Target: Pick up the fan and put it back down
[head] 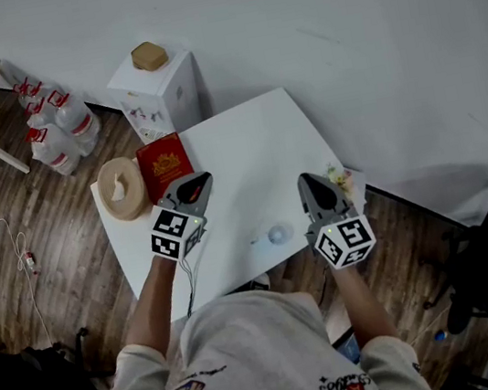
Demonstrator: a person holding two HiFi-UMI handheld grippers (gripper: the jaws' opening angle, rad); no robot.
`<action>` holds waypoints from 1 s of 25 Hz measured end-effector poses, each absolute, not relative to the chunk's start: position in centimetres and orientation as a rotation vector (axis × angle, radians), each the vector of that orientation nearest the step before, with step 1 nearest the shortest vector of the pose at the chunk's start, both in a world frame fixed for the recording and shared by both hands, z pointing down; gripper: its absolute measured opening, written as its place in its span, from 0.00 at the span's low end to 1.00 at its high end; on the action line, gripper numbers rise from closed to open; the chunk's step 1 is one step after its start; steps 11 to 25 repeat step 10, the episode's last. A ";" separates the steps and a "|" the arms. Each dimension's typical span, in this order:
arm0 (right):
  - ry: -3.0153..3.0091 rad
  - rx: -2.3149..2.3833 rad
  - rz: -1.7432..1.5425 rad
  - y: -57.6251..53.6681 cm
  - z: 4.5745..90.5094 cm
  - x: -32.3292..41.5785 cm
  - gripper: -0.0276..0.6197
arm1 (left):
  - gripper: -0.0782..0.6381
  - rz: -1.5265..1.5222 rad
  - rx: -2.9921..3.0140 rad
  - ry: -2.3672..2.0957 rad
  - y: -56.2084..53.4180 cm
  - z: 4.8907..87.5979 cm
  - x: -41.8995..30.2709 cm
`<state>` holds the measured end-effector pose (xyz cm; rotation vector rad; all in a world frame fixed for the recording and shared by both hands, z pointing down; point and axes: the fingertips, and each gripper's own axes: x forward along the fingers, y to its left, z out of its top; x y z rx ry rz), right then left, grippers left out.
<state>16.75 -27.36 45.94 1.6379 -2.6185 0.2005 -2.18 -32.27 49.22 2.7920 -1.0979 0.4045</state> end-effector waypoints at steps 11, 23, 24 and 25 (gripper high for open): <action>-2.609 1.606 0.207 -27.0 46.5 16.5 0.03 | 0.12 0.410 2.792 -1.076 -31.9 49.6 -1.6; -2.609 1.606 0.207 -27.0 46.5 16.5 0.03 | 0.12 0.410 2.792 -1.076 -31.9 49.6 -1.6; -2.609 1.606 0.207 -27.0 46.5 16.5 0.03 | 0.12 0.410 2.792 -1.076 -31.9 49.6 -1.6; -2.609 1.606 0.207 -27.0 46.5 16.5 0.03 | 0.12 0.410 2.792 -1.076 -31.9 49.6 -1.6</action>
